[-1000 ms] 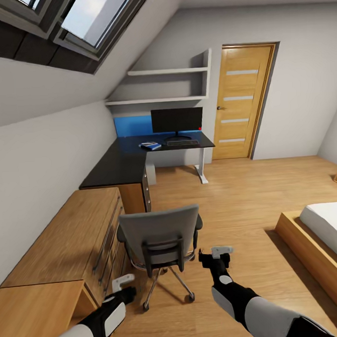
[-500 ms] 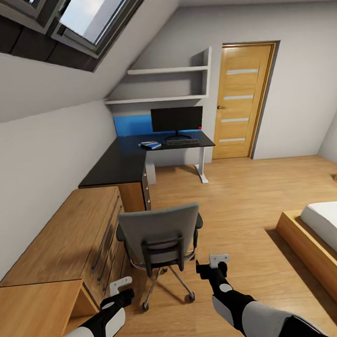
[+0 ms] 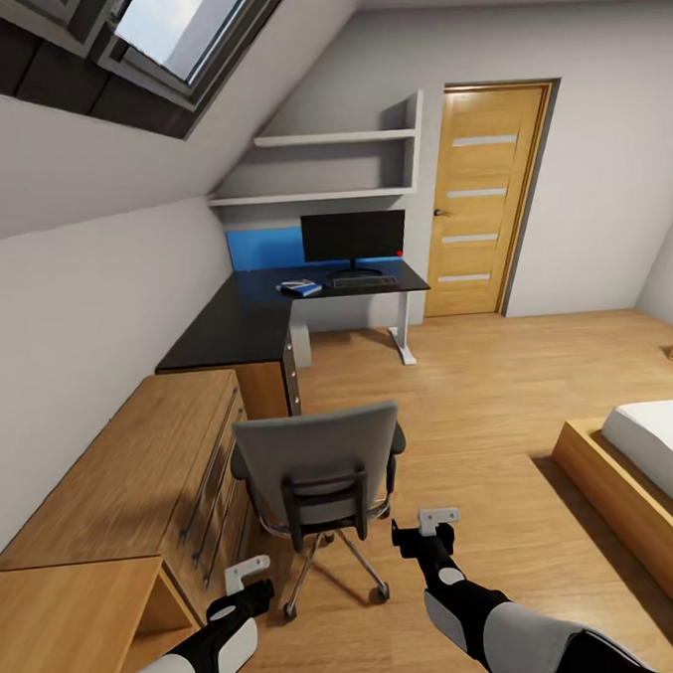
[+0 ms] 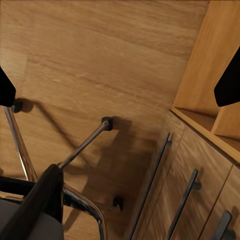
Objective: In the bedroom, organize the workspace by keeping the computer under the desk, ensuring the monitor is on the desk, placing the keyboard on the desk next to the monitor, placing the mouse on the desk next to the keyboard, moving the folder from the swivel chair onto the desk next to the mouse, stacking the notebook on top of the folder with the pen on top of the notebook, and positioning the swivel chair next to the desk.
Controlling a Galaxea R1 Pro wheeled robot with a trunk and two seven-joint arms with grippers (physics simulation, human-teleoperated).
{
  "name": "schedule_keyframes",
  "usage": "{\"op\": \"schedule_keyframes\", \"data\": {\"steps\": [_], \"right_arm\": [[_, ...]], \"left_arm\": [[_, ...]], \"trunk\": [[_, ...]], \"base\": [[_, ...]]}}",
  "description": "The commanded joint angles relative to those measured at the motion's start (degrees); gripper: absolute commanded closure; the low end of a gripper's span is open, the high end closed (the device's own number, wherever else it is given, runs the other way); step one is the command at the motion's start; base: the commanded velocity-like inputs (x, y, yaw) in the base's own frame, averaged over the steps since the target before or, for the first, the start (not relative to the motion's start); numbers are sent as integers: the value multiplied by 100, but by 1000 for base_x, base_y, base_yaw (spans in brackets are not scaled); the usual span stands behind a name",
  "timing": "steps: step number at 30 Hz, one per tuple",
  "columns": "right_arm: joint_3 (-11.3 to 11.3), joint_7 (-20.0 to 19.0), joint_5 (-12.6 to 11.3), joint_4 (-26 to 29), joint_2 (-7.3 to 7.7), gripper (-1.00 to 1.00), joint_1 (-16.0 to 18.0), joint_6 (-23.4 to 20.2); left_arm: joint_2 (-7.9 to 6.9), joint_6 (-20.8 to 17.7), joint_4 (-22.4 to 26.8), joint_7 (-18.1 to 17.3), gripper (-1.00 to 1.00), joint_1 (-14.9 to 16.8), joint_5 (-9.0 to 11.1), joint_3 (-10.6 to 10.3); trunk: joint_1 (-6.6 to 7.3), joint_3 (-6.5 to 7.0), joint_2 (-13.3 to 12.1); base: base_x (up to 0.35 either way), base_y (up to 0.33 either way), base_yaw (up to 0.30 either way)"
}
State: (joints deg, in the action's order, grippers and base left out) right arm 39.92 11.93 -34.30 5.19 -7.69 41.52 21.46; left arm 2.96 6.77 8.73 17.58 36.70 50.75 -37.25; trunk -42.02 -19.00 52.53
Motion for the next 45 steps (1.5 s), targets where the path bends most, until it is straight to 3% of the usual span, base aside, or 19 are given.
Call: {"op": "schedule_keyframes", "data": {"steps": [1, 17, 23, 45], "right_arm": [[51, 29, -32, -4, -2, -100, 5, 18], [60, 24, -16, 3, -12, -100, -4, 139], [79, 12, -7, -1, -38, -100, -12, 497], [79, 11, 9, -10, -43, -100, -13, 553]], "left_arm": [[0, 21, 1, 26, -100, 4, 51, -47], [-22, 26, 33, 16, -100, 4, 24, -28], [-11, 21, 41, 31, -100, 4, 23, -38], [-3, -22, 39, 44, -100, 4, 39, -54]], "trunk": [[-23, -25, 47], [-375, -313, 688], [-506, -420, 929], [-990, -815, 1811]], "base": [[0, 0, 0], [0, 0, 0], [0, 0, 0], [0, 0, 0]]}}
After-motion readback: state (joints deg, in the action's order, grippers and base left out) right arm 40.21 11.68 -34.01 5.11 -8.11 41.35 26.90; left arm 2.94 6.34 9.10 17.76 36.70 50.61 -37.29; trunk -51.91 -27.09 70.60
